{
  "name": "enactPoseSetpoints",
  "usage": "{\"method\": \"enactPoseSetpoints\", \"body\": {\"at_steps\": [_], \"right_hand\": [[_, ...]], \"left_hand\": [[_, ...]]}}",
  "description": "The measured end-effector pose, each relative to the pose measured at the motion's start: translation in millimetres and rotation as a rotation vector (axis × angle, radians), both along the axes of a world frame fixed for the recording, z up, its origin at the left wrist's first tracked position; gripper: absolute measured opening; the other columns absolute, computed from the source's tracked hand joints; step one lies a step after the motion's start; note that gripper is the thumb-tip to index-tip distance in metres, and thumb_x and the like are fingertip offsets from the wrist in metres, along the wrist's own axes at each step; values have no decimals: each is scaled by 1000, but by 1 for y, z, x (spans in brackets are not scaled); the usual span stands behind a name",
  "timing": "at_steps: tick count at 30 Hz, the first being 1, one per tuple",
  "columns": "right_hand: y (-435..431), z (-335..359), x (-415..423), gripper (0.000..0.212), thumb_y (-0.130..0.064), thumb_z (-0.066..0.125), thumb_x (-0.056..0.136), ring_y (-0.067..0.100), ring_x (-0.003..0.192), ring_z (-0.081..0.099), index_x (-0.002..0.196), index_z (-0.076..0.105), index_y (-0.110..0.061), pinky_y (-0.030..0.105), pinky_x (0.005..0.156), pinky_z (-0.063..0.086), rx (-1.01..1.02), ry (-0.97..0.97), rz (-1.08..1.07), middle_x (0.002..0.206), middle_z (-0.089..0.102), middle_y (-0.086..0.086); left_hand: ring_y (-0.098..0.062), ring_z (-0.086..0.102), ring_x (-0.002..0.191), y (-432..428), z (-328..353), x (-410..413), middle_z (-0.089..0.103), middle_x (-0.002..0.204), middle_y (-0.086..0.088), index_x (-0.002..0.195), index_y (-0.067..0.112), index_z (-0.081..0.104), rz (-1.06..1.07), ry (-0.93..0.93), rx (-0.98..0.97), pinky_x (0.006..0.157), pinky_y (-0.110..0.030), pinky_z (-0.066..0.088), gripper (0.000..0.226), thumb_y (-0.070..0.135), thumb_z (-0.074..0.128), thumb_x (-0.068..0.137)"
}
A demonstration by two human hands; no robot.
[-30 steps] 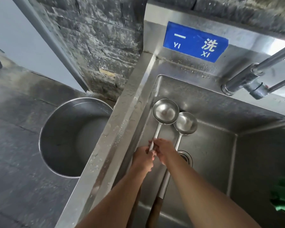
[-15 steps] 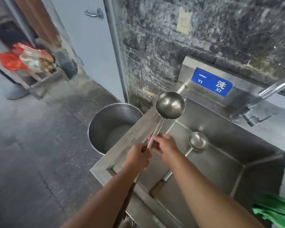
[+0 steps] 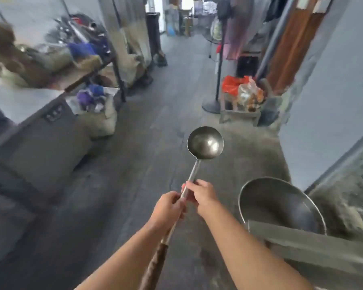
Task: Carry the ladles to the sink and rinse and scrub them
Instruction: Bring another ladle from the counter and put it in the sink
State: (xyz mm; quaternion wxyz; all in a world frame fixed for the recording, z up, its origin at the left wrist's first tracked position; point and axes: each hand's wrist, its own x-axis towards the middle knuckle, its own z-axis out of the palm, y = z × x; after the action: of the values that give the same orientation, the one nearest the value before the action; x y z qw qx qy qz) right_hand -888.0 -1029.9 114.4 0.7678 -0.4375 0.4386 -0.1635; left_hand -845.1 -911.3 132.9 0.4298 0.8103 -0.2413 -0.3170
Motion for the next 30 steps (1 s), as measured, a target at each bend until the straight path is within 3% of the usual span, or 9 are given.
{"method": "enactPoseSetpoints", "body": {"at_steps": [5,10,14,17,21,30], "right_hand": [[98,21,124,16,3,59,92,21,60,62,79,62,-5,29,57,58,-30,-41,332,75,66,12],[244,38,238,5,-4,61,94,21,67,67,92,64,-3,29,59,59,-35,-51,654,81,70,10],[357,43,307,5,-7,63,93,19,71,71,91,67,-8,31,64,60,-96,-59,821,85,72,11],[433,41,350,5,-9,63,93,21,77,71,92,68,-8,33,69,61,-118,-68,930,88,73,12],[515,35,397,7,-10,66,92,21,75,71,95,68,-4,32,67,59,-89,-71,1062,84,72,11],[638,25,533,12,-16,66,92,17,71,63,90,72,-7,28,66,55,-197,-110,1308,77,64,6]], "left_hand": [[-22,66,67,107,19,81,70,76,-7,91,6,70,345,-54,-3,69,-44,57,22,26,60,92],[-16,65,62,246,33,150,72,77,-7,91,15,68,731,-27,-73,65,-40,59,21,33,58,94],[-16,67,69,350,41,198,72,80,-7,89,14,70,891,-25,-110,71,-39,58,21,32,59,94],[-16,67,71,419,48,227,72,82,-6,89,15,70,998,-9,-114,67,-34,55,21,33,60,94],[-19,69,83,491,52,256,72,91,-8,93,14,70,1136,5,-85,76,-37,57,19,31,62,92],[-19,66,73,604,40,381,69,87,-14,97,5,68,1261,52,-166,65,-33,58,21,25,66,90]]}}
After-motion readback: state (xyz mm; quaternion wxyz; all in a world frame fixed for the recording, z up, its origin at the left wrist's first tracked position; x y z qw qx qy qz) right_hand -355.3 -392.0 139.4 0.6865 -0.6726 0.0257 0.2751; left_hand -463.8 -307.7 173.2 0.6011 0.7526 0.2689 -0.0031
